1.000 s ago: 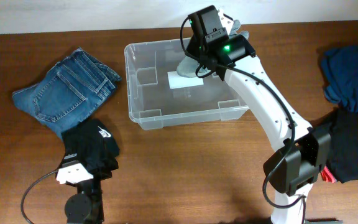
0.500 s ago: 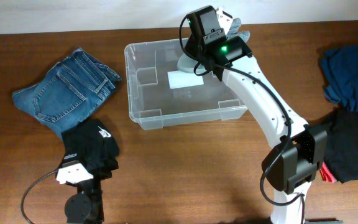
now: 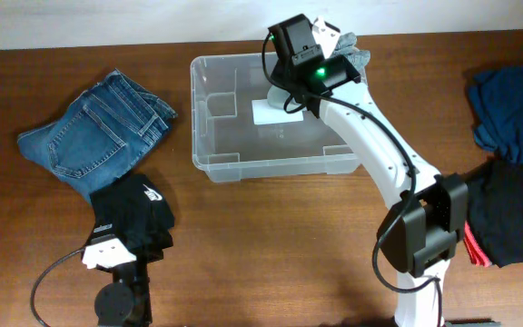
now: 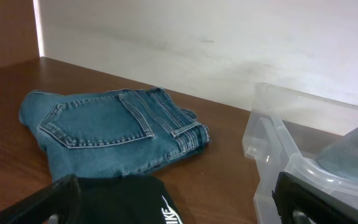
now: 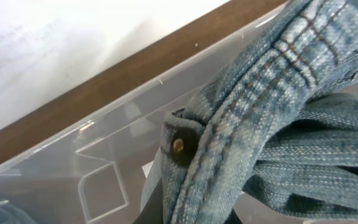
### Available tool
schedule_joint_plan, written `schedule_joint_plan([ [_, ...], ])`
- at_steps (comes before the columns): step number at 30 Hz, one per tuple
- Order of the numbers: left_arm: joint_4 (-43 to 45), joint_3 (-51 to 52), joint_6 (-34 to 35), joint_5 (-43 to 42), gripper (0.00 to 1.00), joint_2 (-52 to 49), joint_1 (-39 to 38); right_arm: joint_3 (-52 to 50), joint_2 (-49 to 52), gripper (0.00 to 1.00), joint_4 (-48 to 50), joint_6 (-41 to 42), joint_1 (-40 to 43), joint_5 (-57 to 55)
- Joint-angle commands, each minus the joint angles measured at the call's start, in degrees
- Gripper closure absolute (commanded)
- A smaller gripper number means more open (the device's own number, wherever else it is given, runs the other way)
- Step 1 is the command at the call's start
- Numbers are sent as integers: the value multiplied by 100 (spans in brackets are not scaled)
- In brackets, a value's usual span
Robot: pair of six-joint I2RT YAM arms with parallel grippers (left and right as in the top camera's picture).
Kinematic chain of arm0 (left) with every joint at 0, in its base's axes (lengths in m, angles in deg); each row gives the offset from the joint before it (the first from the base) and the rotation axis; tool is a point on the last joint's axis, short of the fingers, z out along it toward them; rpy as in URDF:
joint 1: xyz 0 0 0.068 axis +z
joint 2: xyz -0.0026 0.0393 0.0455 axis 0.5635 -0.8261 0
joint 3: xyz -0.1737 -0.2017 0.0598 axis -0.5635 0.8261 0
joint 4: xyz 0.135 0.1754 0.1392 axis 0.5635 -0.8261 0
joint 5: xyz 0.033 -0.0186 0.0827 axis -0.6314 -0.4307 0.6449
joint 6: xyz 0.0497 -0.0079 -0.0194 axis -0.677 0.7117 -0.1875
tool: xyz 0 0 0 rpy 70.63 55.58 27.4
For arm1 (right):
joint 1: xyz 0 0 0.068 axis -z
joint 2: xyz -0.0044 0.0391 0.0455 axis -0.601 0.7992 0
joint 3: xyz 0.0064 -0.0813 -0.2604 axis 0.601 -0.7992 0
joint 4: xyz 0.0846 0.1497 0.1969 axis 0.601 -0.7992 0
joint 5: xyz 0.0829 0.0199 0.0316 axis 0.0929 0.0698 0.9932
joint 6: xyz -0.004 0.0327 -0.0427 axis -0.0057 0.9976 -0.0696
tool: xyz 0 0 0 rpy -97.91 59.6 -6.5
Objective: Pack container
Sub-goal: 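Lower the held jeans into the clear container with the right gripper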
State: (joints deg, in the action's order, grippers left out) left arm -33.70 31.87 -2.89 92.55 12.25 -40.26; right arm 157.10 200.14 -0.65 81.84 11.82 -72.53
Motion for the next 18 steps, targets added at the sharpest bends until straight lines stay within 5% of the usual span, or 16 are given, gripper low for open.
schedule_joint_plan([
  [1, 11, 37, -68, 0, 1, 48, 28, 33, -68, 96, 48, -46, -22, -380],
  [6, 11, 37, -70, 0, 0, 48, 28, 35, -70, 95, -247, -46, -31, -358],
  [15, 11, 37, -68, 0, 1, 50, 28, 35, -118, 48, -463, -46, -37, -339],
  [18, 13, 37, -68, 0, 1, 50, 28, 35, -170, 43, -487, -46, -37, -339],
])
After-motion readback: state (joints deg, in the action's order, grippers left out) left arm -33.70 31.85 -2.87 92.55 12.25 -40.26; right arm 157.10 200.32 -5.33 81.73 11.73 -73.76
